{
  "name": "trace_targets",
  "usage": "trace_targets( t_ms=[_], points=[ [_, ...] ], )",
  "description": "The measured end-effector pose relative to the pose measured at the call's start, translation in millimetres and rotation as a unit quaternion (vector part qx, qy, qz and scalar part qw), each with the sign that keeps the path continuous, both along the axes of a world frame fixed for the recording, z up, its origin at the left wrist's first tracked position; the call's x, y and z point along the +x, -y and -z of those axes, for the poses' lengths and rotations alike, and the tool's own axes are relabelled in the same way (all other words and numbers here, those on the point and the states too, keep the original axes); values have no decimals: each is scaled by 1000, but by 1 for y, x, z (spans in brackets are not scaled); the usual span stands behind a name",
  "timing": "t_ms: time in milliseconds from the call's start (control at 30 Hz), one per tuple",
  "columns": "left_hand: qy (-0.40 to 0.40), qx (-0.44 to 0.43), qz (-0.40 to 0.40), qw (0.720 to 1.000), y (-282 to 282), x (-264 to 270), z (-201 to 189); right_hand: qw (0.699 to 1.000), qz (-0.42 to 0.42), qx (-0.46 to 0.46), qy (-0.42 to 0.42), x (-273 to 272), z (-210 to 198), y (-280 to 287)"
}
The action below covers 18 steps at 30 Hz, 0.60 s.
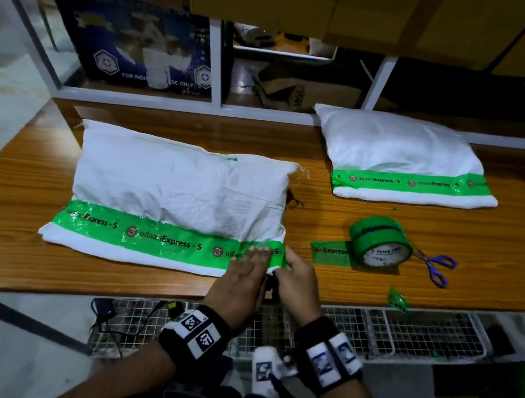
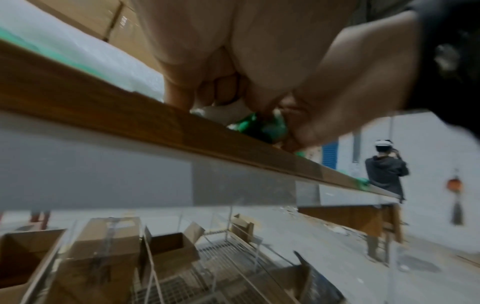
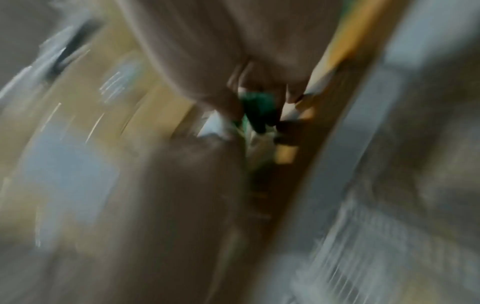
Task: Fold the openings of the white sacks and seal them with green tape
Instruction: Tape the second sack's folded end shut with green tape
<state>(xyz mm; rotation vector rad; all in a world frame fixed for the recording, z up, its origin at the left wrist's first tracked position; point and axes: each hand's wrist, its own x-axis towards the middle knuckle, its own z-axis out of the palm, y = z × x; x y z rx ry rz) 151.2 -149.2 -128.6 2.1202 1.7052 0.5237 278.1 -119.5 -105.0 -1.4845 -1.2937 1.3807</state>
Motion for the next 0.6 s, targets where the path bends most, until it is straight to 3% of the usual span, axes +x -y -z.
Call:
trace_targets(
  t_ms=[33,67,133,233,467,600],
  points=[
    [2,3,6,1000,3,1,2,988,-7,-63,-142,3,-6,0],
    [7,7,9,1000,4,2,3,955,-4,-115,-273,6,-12,-1],
    [13,16,9,1000,4,3,4,896,21,-176,-407,13,-21,0],
    [21,13,4,1000,1,4,1,880,11,-191,-435,11,-23,3],
    [50,-8,8,999,4,13,-4,918,-15,-201,-341,16,-17,2],
    [44,-20,7,999,0,18,-2,889,9,-214,-405,25,-19,-7]
  ],
)
